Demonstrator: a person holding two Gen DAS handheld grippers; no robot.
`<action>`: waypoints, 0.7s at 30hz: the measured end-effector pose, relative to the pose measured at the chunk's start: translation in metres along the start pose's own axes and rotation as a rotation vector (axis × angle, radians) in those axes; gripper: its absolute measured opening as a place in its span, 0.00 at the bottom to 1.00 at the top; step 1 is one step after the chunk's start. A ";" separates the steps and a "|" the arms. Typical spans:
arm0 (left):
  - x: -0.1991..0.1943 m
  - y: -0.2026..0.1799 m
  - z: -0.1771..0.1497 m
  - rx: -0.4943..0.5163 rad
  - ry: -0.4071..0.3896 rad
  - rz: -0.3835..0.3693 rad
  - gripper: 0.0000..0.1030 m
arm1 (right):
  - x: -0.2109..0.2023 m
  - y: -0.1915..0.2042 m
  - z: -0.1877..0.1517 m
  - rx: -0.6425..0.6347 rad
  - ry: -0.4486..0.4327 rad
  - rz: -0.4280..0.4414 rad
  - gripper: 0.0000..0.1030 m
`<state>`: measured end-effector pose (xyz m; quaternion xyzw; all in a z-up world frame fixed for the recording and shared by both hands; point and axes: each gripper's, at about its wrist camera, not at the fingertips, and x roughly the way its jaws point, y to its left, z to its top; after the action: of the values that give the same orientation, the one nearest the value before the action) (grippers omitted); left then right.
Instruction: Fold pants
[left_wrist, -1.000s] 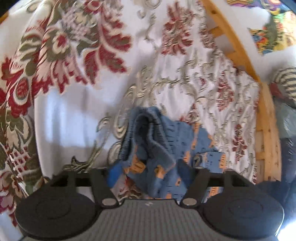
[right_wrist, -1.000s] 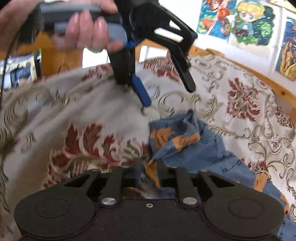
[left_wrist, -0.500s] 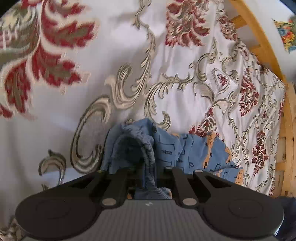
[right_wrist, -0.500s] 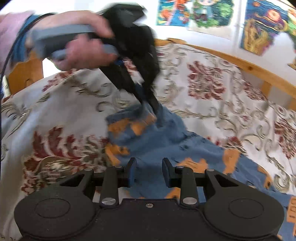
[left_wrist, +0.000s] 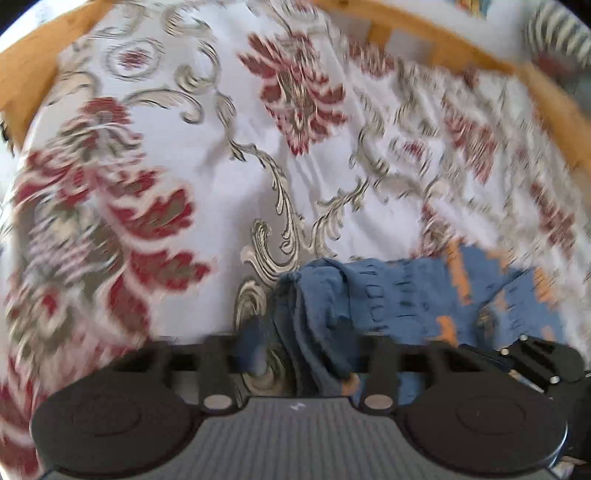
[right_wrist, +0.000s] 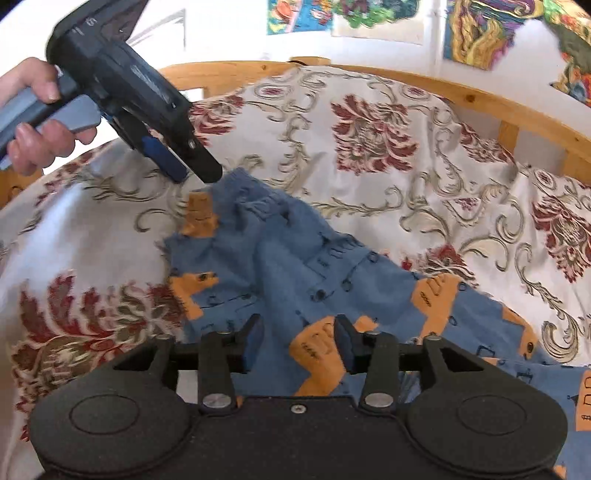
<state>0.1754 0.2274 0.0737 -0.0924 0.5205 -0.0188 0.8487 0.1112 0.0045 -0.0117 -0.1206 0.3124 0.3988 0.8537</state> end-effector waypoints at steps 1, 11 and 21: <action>-0.010 0.001 -0.007 -0.024 -0.013 -0.012 0.73 | 0.003 0.004 -0.002 -0.012 0.012 0.010 0.46; -0.004 -0.017 -0.052 -0.146 0.004 0.094 0.90 | 0.001 0.017 -0.015 -0.070 0.059 -0.002 0.47; -0.008 -0.034 -0.077 0.089 -0.049 0.201 0.56 | -0.008 0.019 -0.027 -0.128 0.046 -0.025 0.04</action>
<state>0.1059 0.1841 0.0529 -0.0026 0.5049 0.0454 0.8620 0.0807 -0.0001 -0.0271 -0.1881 0.3043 0.4043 0.8417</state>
